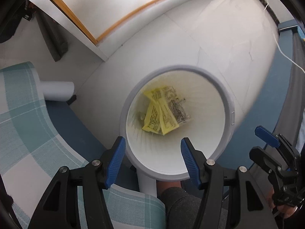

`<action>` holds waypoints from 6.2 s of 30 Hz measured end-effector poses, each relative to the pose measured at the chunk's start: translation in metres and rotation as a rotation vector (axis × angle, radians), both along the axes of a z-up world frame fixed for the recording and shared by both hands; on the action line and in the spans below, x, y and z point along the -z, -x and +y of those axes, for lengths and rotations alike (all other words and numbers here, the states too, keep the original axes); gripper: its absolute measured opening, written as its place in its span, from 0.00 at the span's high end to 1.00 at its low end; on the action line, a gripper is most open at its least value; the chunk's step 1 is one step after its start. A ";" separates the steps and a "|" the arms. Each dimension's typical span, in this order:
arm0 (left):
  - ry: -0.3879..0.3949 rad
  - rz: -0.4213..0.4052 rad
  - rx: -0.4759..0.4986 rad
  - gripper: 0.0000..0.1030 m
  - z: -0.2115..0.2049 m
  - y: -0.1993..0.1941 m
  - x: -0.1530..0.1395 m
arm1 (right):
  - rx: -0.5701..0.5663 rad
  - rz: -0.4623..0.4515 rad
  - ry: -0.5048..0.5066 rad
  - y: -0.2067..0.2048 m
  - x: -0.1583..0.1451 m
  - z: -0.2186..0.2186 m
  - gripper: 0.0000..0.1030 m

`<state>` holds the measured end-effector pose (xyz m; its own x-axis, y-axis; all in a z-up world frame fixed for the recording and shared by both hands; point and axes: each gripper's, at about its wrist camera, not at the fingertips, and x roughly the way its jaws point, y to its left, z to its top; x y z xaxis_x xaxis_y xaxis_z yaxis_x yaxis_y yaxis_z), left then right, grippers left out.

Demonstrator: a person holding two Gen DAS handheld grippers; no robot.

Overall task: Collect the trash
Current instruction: 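Move both open tools back over the table, then grasp the red-white snack wrapper with the left tool, then grasp the second brown sachet with the right tool while the left tool holds the snack wrapper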

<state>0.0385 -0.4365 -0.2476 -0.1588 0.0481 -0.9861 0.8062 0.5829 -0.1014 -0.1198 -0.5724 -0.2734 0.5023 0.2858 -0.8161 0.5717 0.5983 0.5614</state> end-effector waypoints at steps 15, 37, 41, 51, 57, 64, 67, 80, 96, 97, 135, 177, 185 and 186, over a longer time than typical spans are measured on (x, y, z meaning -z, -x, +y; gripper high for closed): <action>0.313 -0.260 -0.167 0.45 0.050 0.001 -0.132 | 0.044 -0.144 0.117 0.003 -0.082 -0.008 0.26; 0.609 -0.612 -0.489 0.20 0.209 0.004 -0.271 | -0.025 -0.493 0.427 0.007 -0.277 0.063 0.12; 0.637 -0.642 -0.538 0.20 0.242 0.005 -0.283 | -0.088 -0.558 0.451 0.002 -0.302 0.098 0.08; 0.629 -0.779 -0.706 0.15 0.335 0.024 -0.291 | -0.278 -0.676 0.469 -0.023 -0.334 0.198 0.02; 0.594 -0.805 -0.796 0.11 0.376 0.025 -0.281 | -0.401 -0.690 0.471 -0.045 -0.329 0.255 0.01; 0.560 -0.821 -0.812 0.11 0.406 0.032 -0.268 | -0.486 -0.684 0.478 -0.066 -0.313 0.296 0.00; 0.564 -0.807 -0.831 0.11 0.419 0.030 -0.260 | -0.489 -0.676 0.472 -0.075 -0.302 0.305 0.00; 0.557 -0.642 -0.782 0.11 0.432 0.026 -0.211 | -0.516 -0.648 0.508 -0.088 -0.279 0.321 0.00; 0.498 -0.392 -0.557 0.12 0.380 0.043 -0.152 | -0.448 -0.613 0.473 -0.091 -0.270 0.295 0.00; 0.489 -0.394 -0.542 0.13 0.377 0.045 -0.151 | -0.444 -0.612 0.472 -0.091 -0.271 0.293 0.00; 0.441 -0.315 -0.563 0.86 0.384 0.036 -0.138 | -0.382 -0.576 0.465 -0.085 -0.269 0.279 0.00; 0.731 -0.385 -1.072 0.86 0.541 -0.043 -0.188 | -0.759 -0.247 0.692 -0.270 -0.146 0.479 0.18; 0.724 -0.378 -1.080 0.86 0.543 -0.043 -0.188 | -0.823 -0.295 0.712 -0.263 -0.152 0.491 0.51; 0.722 -0.381 -1.079 0.86 0.542 -0.043 -0.189 | -0.830 -0.299 0.716 -0.261 -0.152 0.492 0.57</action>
<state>0.0811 0.1053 -0.0588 0.4988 -0.4692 -0.7288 0.0311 0.8499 -0.5259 0.1415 -0.0800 -0.1209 0.5773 0.1373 -0.8049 -0.2507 0.9680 -0.0147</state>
